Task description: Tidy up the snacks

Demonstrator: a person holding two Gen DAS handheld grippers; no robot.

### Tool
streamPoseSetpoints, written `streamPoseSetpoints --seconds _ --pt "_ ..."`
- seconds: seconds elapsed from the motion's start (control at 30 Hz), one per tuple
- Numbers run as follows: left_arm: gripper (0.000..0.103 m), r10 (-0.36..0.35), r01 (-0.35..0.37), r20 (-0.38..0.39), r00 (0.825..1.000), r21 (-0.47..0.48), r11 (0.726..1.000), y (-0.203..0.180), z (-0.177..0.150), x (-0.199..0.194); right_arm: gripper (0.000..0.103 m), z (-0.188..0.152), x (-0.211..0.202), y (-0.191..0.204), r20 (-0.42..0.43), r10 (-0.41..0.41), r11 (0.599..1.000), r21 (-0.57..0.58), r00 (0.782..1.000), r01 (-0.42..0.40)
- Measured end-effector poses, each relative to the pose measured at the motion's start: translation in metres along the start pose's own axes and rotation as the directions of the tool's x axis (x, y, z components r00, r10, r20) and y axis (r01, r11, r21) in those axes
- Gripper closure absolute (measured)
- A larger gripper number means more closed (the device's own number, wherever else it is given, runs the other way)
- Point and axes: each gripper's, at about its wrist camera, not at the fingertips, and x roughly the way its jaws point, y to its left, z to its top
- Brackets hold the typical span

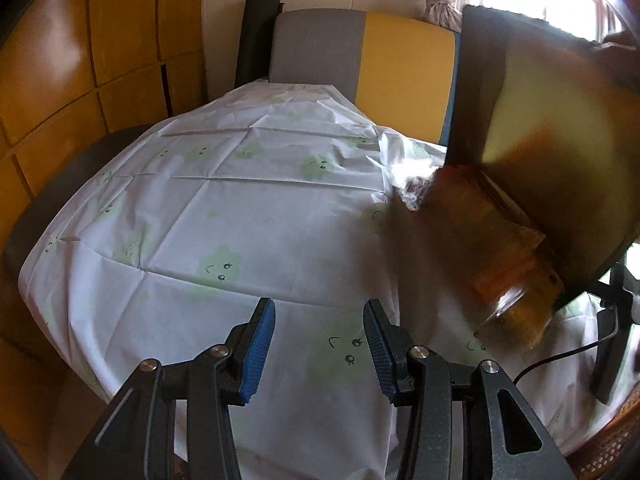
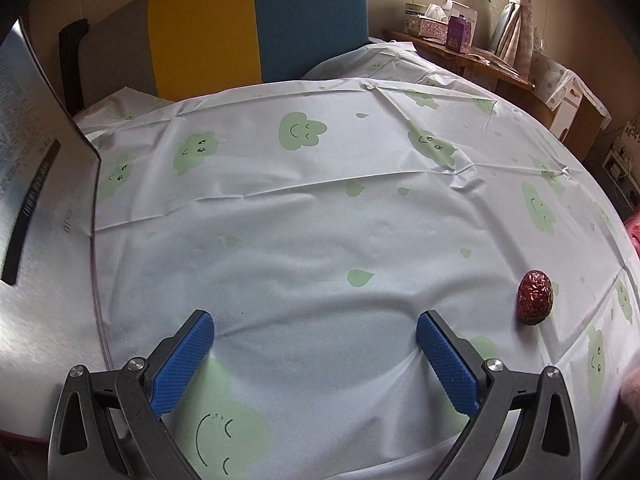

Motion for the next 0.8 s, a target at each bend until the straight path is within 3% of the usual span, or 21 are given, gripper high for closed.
streamPoseSetpoints --seconds 0.8 --pt "0.056 0.036 -0.036 0.044 0.998 -0.022 0.999 0.012 0.002 -0.011 0.000 0.000 0.001 -0.001 0.002 -0.001 1.000 -0.001 1.000 0.001"
